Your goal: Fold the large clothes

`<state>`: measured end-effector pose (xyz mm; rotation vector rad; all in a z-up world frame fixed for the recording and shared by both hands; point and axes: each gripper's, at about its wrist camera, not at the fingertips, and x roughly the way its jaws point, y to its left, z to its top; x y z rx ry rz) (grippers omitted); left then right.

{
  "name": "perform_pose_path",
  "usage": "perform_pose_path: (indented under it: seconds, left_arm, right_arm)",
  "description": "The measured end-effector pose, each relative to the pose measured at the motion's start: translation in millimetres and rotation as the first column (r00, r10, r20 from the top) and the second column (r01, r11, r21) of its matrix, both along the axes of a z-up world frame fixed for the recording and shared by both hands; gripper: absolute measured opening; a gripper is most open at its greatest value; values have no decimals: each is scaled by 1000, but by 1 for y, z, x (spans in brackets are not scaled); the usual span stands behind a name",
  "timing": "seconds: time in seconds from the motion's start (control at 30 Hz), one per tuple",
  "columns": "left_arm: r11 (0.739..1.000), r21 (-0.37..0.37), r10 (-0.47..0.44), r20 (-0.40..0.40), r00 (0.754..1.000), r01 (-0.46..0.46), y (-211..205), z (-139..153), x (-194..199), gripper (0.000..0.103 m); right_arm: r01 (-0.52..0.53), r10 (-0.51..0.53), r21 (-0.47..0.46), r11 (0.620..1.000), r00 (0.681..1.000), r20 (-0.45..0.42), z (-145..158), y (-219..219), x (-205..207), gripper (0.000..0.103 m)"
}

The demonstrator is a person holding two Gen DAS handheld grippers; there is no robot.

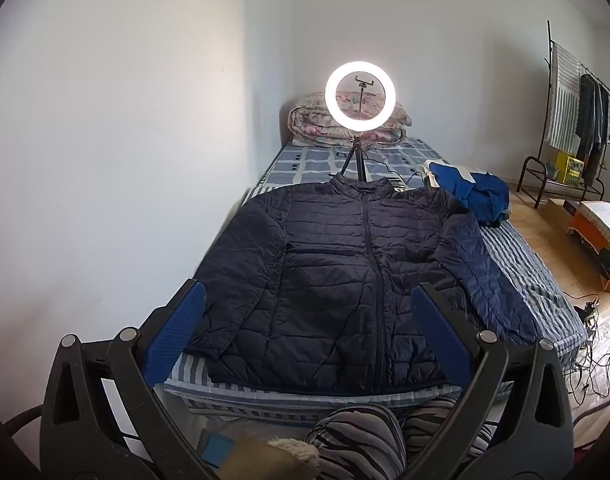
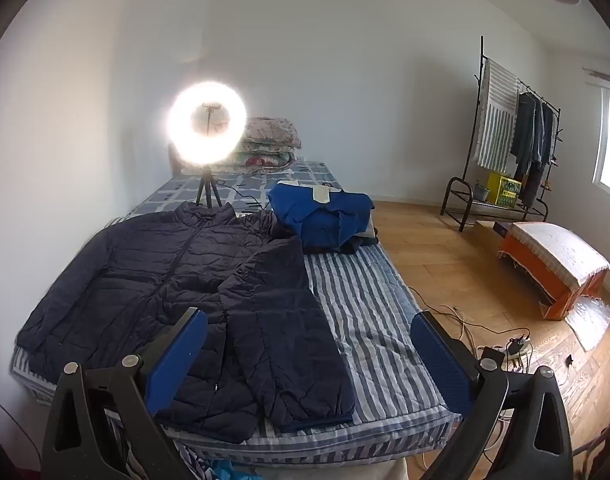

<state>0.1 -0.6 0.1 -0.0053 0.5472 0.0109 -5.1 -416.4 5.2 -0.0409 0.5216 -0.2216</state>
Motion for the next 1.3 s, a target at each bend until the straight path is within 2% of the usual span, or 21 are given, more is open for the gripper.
perform_pose_path:
  seconds: [1.3]
  left_arm:
    - [1000,3,-2,27,1000,2,0,7,-3,103]
  right_arm:
    - [3,-3,3,1000,1000,-14,-1,1,1,103]
